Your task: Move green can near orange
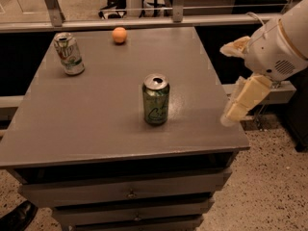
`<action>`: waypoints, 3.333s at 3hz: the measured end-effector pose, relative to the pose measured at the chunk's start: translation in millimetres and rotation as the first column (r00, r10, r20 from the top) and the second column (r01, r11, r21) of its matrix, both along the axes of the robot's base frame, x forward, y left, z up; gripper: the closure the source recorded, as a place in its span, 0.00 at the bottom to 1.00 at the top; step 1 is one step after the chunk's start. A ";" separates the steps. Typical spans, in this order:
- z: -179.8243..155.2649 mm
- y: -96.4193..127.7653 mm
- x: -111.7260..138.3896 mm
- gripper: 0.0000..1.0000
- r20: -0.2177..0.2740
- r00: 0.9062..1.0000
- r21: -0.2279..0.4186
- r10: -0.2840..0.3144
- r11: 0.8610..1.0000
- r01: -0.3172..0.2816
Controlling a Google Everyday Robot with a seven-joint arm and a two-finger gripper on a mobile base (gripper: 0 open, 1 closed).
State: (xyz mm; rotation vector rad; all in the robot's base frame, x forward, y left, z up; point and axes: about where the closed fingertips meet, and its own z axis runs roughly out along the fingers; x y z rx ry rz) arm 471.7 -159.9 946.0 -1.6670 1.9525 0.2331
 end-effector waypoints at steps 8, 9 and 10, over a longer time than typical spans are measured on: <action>-42.4 138.9 55.8 1.00 0.057 0.994 0.593 0.091 0.798 -0.107; -42.4 139.0 55.8 1.00 0.057 0.994 0.593 0.091 0.798 -0.107; -45.8 149.0 73.3 1.00 0.091 0.992 0.619 0.088 0.775 -0.126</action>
Offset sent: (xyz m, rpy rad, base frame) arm 0.0350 0.1003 -0.0511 0.5312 0.0302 0.1238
